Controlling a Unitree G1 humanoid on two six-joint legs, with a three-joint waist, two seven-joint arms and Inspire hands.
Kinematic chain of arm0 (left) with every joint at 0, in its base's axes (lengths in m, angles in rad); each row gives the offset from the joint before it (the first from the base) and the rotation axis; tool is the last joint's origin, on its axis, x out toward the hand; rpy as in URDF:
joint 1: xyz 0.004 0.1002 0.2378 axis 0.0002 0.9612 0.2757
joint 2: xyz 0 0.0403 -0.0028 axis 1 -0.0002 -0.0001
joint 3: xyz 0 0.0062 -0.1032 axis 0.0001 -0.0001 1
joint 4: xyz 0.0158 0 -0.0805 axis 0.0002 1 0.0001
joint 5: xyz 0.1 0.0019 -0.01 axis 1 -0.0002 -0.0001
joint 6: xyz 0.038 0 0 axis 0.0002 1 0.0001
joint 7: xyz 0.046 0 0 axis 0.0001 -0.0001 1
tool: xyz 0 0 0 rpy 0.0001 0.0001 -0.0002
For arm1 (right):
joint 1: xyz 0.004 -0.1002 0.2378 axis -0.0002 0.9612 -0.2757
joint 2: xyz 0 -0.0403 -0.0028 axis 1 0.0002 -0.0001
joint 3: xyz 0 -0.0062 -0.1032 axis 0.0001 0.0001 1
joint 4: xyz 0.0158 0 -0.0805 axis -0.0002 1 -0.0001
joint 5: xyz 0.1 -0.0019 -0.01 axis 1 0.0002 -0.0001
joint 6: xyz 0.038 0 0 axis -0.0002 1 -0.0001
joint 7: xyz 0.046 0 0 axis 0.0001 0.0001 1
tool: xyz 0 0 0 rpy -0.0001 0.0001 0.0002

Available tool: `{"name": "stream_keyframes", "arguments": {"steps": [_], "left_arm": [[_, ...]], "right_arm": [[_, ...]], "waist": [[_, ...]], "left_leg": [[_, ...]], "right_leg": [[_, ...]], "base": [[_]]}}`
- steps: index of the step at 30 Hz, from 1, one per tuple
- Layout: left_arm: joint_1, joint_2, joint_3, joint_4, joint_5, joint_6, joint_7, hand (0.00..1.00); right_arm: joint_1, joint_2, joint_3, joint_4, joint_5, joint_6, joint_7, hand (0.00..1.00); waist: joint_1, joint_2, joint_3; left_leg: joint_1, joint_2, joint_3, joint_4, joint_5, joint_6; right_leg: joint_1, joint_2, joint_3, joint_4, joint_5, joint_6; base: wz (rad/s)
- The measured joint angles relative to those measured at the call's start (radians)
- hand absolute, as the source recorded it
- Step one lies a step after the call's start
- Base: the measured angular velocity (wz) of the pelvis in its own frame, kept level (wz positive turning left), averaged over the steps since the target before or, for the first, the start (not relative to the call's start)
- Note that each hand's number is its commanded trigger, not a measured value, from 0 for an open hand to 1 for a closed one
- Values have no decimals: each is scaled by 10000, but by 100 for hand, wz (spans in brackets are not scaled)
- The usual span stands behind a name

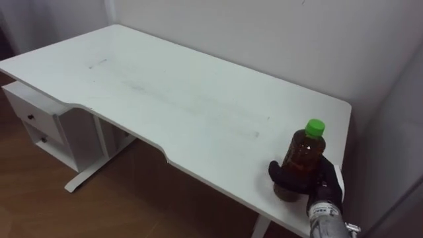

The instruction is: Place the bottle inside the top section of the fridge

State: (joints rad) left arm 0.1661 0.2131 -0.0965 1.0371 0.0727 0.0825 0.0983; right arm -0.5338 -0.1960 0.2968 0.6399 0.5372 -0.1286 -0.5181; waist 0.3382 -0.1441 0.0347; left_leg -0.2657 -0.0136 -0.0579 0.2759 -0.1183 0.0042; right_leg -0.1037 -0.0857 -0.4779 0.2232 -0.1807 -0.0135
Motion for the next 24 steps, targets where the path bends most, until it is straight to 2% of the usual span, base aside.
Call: {"name": "stream_keyframes", "arguments": {"steps": [3,5,11,15,20,24], "left_arm": [[-1,-3,-29,8,-3,-1,50,0],[3,-9,-38,6,-2,-1,63,0],[78,-19,-48,-70,-13,28,75,0],[345,-20,-34,-612,-20,29,76,0],[389,-13,165,-654,-29,-32,143,0],[756,-74,396,-766,67,-201,220,0]], "right_arm": [[-2,19,-17,81,35,-22,31,100],[-4,19,-17,171,52,-26,18,100],[-23,16,-40,198,609,-21,-31,100],[-22,9,-43,130,1320,3,-48,100],[139,-43,-42,-575,1389,351,-42,100],[348,-248,-59,-1546,1465,355,209,100]], "waist": [[-4,22,14],[3,96,67],[3,137,75],[-21,154,30],[-107,249,-35],[-343,326,-119]], "left_leg": [[2,1,-25,1,-1,1],[48,1,-33,9,-2,1],[110,-11,-3,-9,-3,3],[133,-12,18,-9,4,0],[173,-3,41,-66,4,-1],[360,8,65,-161,5,7]], "right_leg": [[54,1,-68,-3,1,2],[110,6,-69,-20,6,10],[139,-1,-19,-48,6,11],[148,7,-14,-75,8,12],[129,29,52,-60,8,12],[223,7,109,-34,14,24]], "base": [[6],[2],[-1],[0],[-1],[-7]]}}
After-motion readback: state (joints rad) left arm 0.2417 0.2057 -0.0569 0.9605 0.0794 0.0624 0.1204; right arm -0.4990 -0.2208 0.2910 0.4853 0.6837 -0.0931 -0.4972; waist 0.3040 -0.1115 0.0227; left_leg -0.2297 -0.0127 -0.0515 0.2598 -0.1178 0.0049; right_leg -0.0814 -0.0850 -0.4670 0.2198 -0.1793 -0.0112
